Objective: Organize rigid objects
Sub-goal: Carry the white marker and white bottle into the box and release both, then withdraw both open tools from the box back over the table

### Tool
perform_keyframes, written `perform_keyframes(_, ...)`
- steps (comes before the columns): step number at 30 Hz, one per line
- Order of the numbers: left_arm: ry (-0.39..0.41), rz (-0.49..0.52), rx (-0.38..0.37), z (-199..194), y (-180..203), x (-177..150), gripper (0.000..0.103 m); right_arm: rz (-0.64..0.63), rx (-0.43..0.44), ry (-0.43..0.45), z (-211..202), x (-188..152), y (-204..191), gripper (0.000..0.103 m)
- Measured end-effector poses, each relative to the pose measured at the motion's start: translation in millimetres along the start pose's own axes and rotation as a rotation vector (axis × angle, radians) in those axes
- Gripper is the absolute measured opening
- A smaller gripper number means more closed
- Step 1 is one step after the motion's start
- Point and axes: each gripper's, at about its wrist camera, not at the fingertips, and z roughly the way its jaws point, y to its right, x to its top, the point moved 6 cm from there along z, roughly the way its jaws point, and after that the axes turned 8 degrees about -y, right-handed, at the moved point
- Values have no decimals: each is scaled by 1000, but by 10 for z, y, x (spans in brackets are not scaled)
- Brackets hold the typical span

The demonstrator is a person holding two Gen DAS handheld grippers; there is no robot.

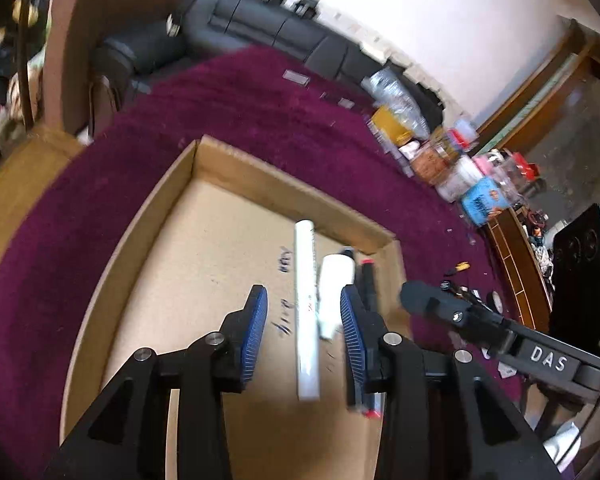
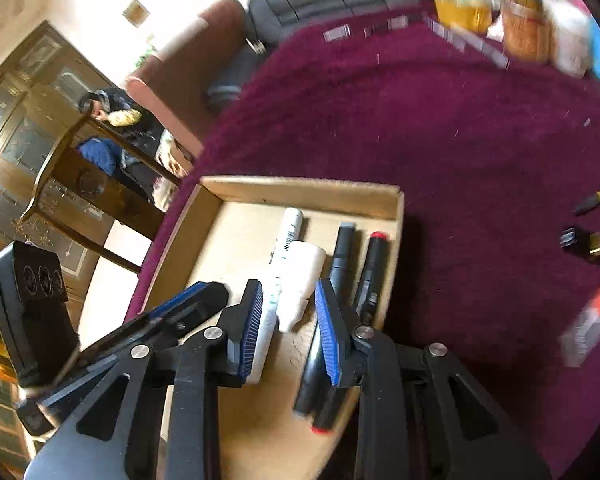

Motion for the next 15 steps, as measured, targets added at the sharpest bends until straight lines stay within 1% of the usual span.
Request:
perform_keyframes(2,62,59,34,-219,206,-84,41,-46,-58,90,-287,-95,50,25)
perform_keyframes(3,94,82,36,-332,335,-142,50,-66,-105,164,-529,-185,102,25)
perform_keyframes(4,115,98,28,-405,446,-185,54,-76,-143,222,-702,-252,147,25)
perform_keyframes(5,138,126,9,-482,613,-251,55,-85,-190,290,-894,-328,201,29)
perform_keyframes(6,152,154,-9,-533,778,-315,55,-92,-242,359,-1070,-408,234,36)
perform_keyframes(7,161,176,-22,-563,905,-362,56,-95,-298,435,-1273,-513,317,59)
perform_keyframes(8,170,204,-38,-582,1075,-428,57,-90,-343,504,-1440,-608,407,87)
perform_keyframes(9,175,221,-50,-588,1200,-471,58,-79,-370,546,-1566,-674,482,92)
perform_keyframes(10,175,246,-69,-578,1384,-563,58,-58,-396,574,-1685,-743,614,92)
perform_keyframes(11,170,259,-81,-564,1480,-615,58,-35,-409,566,-1758,-792,756,92)
perform_keyframes(13,141,285,-113,-482,1717,-756,58,28,-400,526,-1831,-888,1017,92)
perform_keyframes(15,102,305,-135,-374,1908,-908,58,98,-389,507,-1902,-1012,1288,92)
